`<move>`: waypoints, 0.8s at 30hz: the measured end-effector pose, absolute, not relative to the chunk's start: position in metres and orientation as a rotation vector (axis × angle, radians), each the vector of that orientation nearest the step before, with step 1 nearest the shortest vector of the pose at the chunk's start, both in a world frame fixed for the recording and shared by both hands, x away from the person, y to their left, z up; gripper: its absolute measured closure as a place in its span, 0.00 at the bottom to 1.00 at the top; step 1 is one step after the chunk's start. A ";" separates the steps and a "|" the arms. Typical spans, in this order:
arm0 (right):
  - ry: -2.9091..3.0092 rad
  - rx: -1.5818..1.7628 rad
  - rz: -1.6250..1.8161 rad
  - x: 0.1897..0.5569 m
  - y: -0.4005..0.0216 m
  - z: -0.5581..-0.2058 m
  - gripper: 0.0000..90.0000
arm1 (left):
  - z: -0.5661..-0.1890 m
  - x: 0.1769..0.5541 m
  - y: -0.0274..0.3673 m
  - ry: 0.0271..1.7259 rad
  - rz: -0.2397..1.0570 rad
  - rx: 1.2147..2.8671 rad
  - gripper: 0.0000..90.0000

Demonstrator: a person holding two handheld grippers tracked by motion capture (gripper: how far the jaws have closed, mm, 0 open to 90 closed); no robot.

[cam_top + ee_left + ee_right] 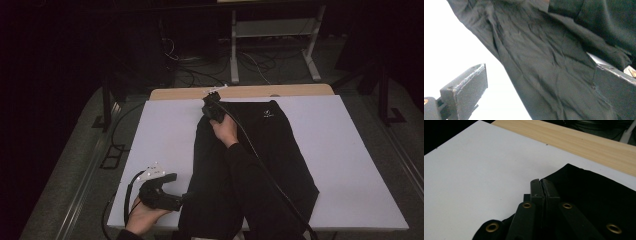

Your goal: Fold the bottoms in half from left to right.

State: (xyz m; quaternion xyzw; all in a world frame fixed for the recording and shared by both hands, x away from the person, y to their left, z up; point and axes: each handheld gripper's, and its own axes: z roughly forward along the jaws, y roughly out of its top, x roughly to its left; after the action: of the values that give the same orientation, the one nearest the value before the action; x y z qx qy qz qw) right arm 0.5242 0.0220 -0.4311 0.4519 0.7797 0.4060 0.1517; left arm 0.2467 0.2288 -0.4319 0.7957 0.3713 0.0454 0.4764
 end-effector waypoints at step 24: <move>2.242 1.279 1.158 0.516 0.025 -0.422 0.96 | -0.449 0.249 0.236 0.882 -0.191 2.112 0.26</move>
State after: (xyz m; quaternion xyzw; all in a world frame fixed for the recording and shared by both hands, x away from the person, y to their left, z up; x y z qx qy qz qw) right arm 0.5164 0.0249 -0.4221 0.4466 0.7829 0.4042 0.1555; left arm 0.2487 0.2359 -0.4492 0.8388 0.3502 -0.0760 0.4098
